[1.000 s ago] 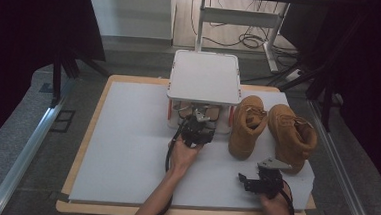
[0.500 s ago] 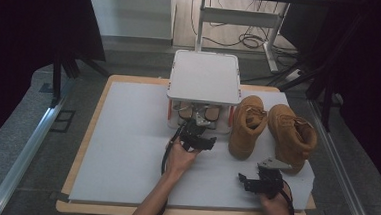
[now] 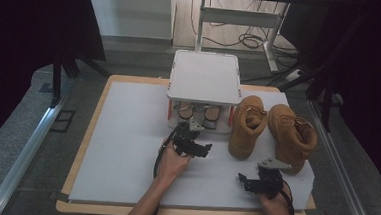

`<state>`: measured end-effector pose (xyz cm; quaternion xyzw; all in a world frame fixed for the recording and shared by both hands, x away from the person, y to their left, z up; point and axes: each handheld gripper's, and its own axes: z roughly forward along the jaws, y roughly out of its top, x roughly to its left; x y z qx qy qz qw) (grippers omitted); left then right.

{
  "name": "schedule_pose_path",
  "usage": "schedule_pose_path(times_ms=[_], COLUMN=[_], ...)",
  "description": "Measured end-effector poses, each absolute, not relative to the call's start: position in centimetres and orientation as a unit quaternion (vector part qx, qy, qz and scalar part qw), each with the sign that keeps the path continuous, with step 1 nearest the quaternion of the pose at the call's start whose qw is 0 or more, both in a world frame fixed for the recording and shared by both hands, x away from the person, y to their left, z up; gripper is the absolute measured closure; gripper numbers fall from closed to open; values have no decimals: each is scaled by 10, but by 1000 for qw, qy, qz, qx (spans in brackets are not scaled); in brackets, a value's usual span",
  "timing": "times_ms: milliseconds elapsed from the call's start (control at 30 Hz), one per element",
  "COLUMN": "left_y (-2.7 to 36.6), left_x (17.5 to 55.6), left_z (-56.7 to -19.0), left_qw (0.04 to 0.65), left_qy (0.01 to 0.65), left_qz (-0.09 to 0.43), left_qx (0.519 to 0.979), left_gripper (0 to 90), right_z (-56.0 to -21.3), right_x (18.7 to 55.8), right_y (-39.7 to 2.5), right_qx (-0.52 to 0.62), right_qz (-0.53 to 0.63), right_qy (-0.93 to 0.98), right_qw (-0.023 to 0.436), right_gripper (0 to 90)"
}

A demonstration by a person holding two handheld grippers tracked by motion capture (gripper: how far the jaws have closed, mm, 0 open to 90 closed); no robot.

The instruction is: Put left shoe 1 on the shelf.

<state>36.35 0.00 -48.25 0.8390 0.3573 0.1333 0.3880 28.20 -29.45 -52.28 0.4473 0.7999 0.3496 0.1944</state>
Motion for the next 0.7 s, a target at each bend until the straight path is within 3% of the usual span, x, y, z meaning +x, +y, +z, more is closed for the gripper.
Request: schedule_pose_path(times_ms=[700], left_y=[34], left_x=[335], left_z=[-487], left_qw=[384], left_qy=[344], left_qz=[135], left_qx=[846], left_gripper=[114], right_z=[-522], right_x=[283], right_y=[-294], right_qx=[449], right_qz=[345], right_qy=[801], right_qw=[194], right_gripper=[127])
